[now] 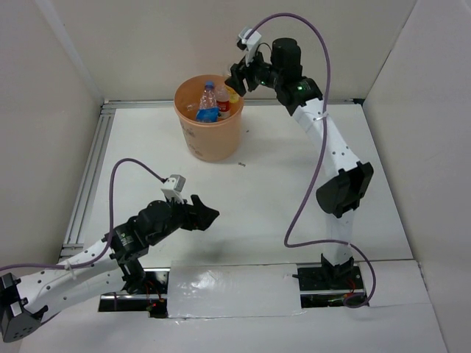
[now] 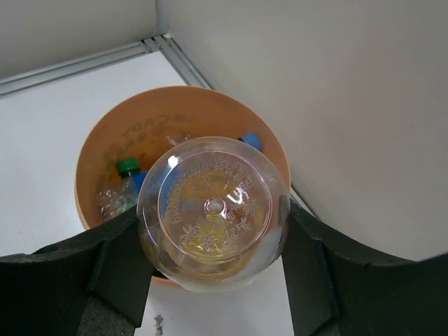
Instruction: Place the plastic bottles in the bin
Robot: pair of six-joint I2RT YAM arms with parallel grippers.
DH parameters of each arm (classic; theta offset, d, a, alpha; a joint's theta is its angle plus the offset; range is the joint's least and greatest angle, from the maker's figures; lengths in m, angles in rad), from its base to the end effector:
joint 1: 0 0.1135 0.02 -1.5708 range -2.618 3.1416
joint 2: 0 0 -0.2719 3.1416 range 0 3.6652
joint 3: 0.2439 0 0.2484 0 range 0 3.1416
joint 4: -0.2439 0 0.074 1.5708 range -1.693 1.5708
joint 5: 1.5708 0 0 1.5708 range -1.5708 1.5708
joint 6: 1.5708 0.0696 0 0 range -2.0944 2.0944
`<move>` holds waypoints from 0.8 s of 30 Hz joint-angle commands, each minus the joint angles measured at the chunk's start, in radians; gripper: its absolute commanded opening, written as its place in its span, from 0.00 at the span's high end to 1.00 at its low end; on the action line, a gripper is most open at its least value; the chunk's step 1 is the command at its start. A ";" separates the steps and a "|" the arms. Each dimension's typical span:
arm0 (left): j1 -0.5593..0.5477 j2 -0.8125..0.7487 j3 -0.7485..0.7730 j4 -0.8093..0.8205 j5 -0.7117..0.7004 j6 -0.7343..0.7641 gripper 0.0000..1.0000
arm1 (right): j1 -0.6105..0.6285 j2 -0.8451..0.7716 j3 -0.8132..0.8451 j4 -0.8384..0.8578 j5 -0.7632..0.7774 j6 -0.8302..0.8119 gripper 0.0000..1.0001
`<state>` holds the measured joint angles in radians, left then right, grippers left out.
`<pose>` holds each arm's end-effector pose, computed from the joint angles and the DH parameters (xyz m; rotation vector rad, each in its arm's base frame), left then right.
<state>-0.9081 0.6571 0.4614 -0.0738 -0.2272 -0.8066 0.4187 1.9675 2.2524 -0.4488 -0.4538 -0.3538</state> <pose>0.1290 -0.1398 0.2538 -0.0700 1.9502 -0.9739 0.4209 0.2207 0.4673 -0.9519 1.4541 0.4405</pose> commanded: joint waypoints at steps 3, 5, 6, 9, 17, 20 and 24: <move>0.003 0.004 0.008 0.066 -0.017 0.023 0.11 | 0.029 0.059 0.076 0.137 -0.052 0.071 0.98; 0.003 0.013 0.008 0.075 -0.029 0.023 0.11 | 0.029 0.092 0.065 0.105 -0.088 0.072 0.49; 0.003 0.035 0.020 0.075 -0.038 0.023 0.09 | 0.029 0.106 0.056 0.084 -0.076 0.084 0.17; 0.003 0.065 0.051 0.065 -0.073 0.035 0.00 | 0.029 0.116 0.076 0.019 -0.039 0.084 0.00; 0.029 0.183 0.149 0.077 -0.098 0.164 0.00 | -0.147 -0.059 -0.187 -0.097 0.211 0.197 0.00; 0.075 0.209 0.158 0.088 -0.055 0.173 0.00 | -0.219 -0.242 -0.417 -0.079 0.373 0.254 0.00; 0.136 0.243 0.149 0.114 0.002 0.205 0.00 | -0.283 -0.468 -0.761 0.000 0.467 0.272 0.00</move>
<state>-0.8120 0.8822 0.5858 -0.0216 -0.2668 -0.6537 0.1371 1.6974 1.6714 -0.5030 -0.1181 -0.1352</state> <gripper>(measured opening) 0.995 0.999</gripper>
